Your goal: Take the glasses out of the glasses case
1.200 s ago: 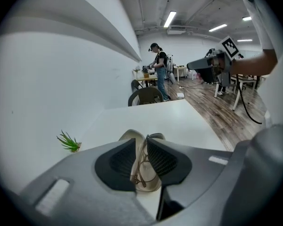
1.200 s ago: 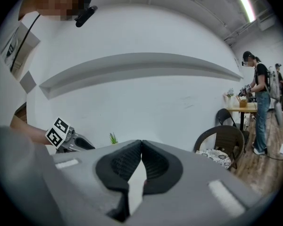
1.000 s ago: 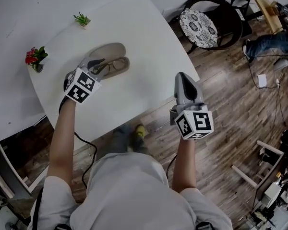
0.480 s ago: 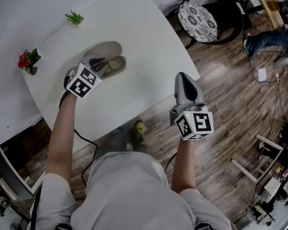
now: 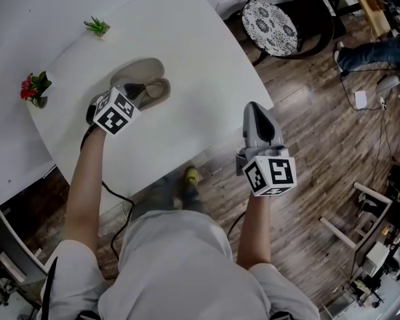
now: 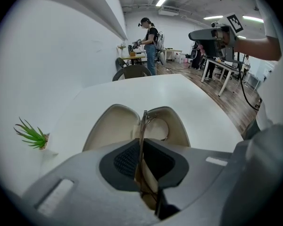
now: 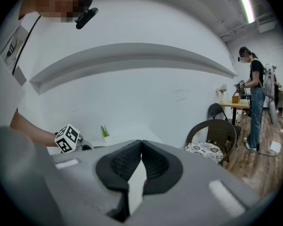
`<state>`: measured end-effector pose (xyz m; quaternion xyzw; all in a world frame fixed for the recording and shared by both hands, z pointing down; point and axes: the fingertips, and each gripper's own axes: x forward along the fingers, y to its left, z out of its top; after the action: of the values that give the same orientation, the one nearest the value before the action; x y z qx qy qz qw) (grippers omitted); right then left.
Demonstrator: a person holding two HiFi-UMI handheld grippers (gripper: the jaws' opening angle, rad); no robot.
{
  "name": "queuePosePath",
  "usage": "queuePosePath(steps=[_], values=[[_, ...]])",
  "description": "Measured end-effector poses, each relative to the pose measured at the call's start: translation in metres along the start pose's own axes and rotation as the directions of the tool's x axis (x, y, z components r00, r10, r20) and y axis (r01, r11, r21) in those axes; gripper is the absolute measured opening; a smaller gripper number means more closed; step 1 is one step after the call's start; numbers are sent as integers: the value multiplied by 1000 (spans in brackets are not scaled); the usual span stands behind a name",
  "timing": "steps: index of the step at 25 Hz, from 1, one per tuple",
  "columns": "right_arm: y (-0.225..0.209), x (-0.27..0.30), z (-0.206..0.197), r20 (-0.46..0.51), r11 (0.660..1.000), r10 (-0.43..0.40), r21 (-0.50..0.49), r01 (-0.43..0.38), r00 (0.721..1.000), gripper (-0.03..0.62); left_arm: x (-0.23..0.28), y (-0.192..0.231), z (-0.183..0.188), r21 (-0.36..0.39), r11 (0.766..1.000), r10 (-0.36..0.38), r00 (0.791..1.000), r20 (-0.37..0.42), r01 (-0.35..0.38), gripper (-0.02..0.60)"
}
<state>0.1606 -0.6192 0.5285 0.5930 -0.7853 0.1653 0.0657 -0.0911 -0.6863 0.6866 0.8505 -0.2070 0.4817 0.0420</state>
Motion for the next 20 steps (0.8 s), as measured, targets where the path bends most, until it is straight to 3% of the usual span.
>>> queuePosePath(steps=[8,20], values=[[8,-3,-2,-3,1000,11,1,-11,1000,3,-8,4,0,-2,999,35,999,15,-35,25],[33,-11,15,37,997,71,-22,-70,997,3,-62,23,18,-50,980,198,973,117,-193,24]])
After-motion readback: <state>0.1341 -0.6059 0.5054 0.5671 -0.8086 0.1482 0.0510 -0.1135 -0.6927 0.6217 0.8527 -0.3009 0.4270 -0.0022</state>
